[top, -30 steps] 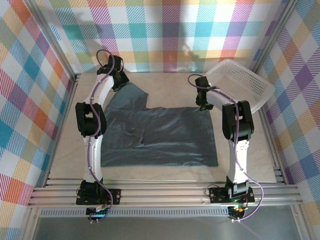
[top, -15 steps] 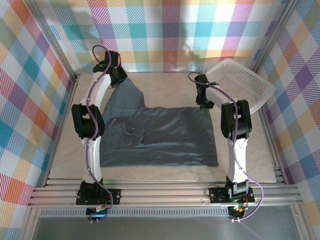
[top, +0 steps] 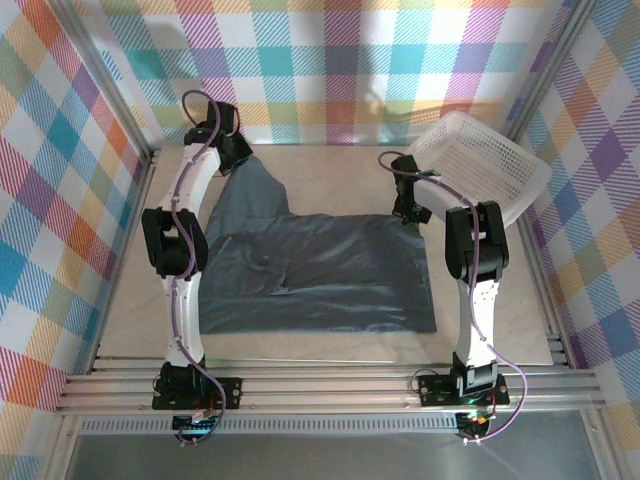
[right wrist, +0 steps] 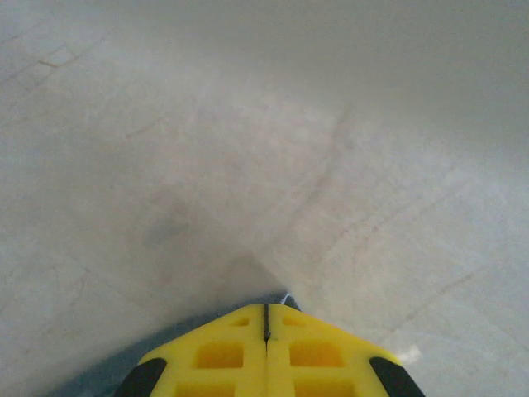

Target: Fold and stack the t-shirts

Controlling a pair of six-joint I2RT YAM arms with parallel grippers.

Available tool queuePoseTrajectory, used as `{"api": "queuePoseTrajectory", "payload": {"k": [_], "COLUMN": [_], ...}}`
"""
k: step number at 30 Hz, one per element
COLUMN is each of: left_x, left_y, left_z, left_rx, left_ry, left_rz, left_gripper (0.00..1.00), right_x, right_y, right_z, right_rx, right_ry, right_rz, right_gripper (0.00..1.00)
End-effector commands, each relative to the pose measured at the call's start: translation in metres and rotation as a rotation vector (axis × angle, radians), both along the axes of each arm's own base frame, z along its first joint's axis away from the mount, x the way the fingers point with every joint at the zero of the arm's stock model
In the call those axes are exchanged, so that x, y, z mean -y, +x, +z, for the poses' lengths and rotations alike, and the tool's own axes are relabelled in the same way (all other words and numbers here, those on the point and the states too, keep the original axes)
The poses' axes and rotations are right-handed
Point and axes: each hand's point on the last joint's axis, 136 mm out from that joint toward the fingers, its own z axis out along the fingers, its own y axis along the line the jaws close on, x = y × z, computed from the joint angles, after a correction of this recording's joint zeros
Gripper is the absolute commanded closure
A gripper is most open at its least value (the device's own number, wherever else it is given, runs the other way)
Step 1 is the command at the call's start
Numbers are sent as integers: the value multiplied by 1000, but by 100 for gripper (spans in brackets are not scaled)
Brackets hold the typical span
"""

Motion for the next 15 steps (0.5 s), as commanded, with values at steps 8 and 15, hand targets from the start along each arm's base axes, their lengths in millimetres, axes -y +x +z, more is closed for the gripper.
{"api": "queuePoseTrajectory", "payload": {"k": [8,15], "left_x": [-15,-23], "left_y": [-43,-89], "left_z": [49,69], "left_rx": [22,4], "left_ry": [47,71], "left_rz": [-8,-8], "left_gripper": [100,100], "right_x": [-13,-14], "right_y": [-2,-13], "right_z": [55,59], "right_rx": [100,89], "right_ry": [90,117], "right_rz": [72,90], "right_gripper": [100,100]}}
